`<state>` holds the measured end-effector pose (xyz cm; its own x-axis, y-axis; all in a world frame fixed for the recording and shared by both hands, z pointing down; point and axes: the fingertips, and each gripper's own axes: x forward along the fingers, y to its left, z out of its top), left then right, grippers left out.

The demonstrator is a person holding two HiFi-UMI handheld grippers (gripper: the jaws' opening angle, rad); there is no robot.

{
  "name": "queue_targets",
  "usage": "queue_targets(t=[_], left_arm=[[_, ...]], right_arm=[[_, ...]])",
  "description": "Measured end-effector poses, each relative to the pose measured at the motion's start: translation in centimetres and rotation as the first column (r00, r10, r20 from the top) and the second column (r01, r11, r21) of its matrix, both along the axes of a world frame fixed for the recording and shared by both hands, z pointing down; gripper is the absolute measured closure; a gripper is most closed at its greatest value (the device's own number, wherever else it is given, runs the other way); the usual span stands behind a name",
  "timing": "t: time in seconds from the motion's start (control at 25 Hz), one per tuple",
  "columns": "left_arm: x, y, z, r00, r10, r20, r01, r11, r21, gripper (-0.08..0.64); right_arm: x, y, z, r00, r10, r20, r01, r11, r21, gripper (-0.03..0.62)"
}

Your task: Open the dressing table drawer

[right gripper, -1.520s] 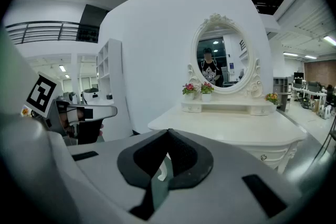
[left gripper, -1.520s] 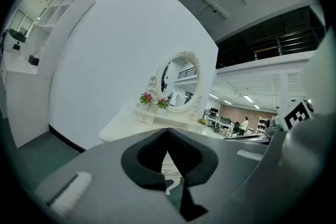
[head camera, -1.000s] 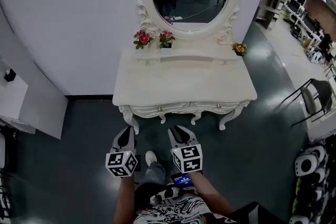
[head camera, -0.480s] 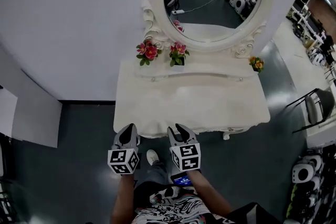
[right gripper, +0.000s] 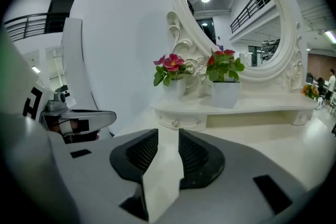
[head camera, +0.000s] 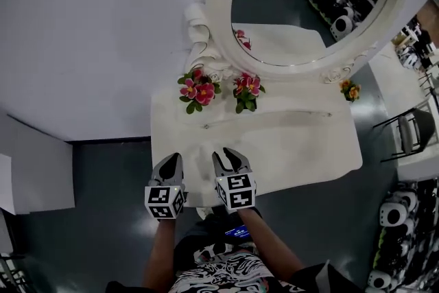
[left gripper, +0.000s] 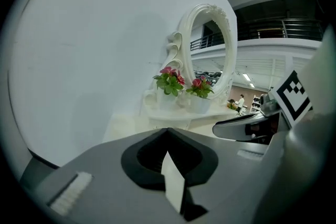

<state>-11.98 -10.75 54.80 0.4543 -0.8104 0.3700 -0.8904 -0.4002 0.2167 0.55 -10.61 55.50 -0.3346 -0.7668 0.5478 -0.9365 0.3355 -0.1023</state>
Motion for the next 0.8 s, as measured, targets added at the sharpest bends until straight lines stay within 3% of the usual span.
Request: queue_targets(t=[0.48, 0.8], left_arm=[[0.5, -5.5, 2.2, 0.999, 0.021, -0.027, -0.022, 0.999, -0.045, 0.558], [0.8, -7.3, 3.9, 0.999, -0.024, -0.042, 0.02, 0.996, -0.085, 0.558]], right_arm=[[-1.2, -5.3, 3.2, 1.0, -0.007, -0.014, 0.006, 0.997, -0.078, 0.448], [-1.9, -8.2, 6.5, 0.999, -0.052, -0.013, 0.05, 0.99, -0.13, 0.459]])
